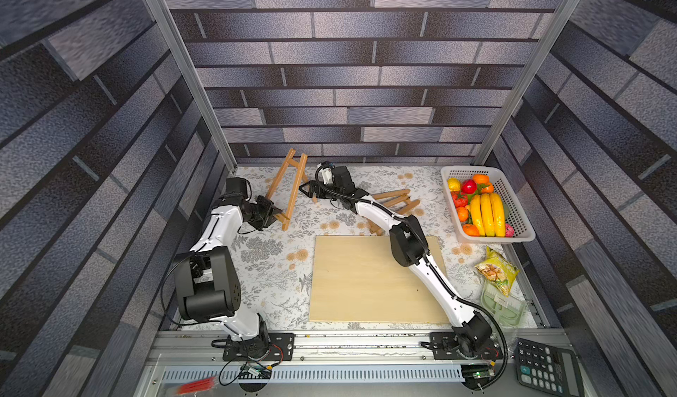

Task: Assemble the easel
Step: Unfold the easel, then place the easel at the center of the board.

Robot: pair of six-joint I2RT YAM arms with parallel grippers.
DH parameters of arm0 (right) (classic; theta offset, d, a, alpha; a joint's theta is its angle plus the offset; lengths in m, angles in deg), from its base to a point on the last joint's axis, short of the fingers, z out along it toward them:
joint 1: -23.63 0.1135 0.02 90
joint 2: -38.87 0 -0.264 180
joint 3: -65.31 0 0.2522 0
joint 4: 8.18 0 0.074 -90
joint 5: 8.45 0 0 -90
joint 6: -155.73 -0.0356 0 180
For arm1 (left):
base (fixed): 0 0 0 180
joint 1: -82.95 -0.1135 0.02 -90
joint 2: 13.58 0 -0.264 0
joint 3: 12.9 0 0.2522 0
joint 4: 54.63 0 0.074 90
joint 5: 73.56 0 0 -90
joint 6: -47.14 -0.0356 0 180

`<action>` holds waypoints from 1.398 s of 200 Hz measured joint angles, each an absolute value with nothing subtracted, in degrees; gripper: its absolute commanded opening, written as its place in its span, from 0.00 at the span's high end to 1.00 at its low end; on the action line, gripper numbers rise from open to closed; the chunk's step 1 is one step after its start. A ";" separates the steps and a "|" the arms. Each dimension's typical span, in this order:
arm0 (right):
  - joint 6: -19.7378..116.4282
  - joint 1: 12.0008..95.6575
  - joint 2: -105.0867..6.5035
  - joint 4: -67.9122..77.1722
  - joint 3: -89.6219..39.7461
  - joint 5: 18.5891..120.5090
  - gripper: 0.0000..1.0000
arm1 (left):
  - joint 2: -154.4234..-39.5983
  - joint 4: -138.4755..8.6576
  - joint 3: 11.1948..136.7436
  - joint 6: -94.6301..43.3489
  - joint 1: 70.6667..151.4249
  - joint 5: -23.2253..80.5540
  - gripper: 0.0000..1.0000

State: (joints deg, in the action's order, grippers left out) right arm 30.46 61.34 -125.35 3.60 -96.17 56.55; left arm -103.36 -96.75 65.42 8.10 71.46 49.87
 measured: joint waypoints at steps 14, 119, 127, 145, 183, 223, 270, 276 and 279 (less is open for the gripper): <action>30.03 61.32 -126.44 3.12 -97.26 56.55 0.00 | -102.73 -91.81 62.21 7.92 71.79 48.93 1.00; 31.67 58.52 -124.89 -7.39 -87.62 58.52 0.00 | -109.83 -47.38 42.95 11.92 74.43 49.47 1.00; 32.04 58.26 -123.95 -7.63 -86.07 58.74 0.00 | -110.66 -45.54 42.62 12.32 74.43 49.67 0.99; 32.58 57.65 -122.25 -7.76 -83.18 59.22 0.00 | -112.43 -42.35 42.23 13.17 74.41 50.52 0.79; 32.82 56.95 -117.57 -8.92 -75.18 60.40 0.00 | -114.94 -41.04 41.60 14.55 74.17 50.74 0.48; 32.47 56.90 -111.82 -11.17 -66.11 61.12 0.00 | -114.70 -45.50 42.60 12.58 73.21 50.61 0.25; 32.15 56.86 -103.10 -9.07 -59.75 62.00 0.00 | -108.95 -53.39 42.62 8.95 71.42 50.74 0.00; 32.10 56.86 -101.63 -7.41 -59.80 62.08 0.00 | -107.58 -55.64 42.53 8.10 70.91 50.48 0.00; 31.97 56.86 -100.96 -6.63 -59.80 62.02 0.00 | -106.99 -56.64 42.53 7.79 70.67 50.46 0.00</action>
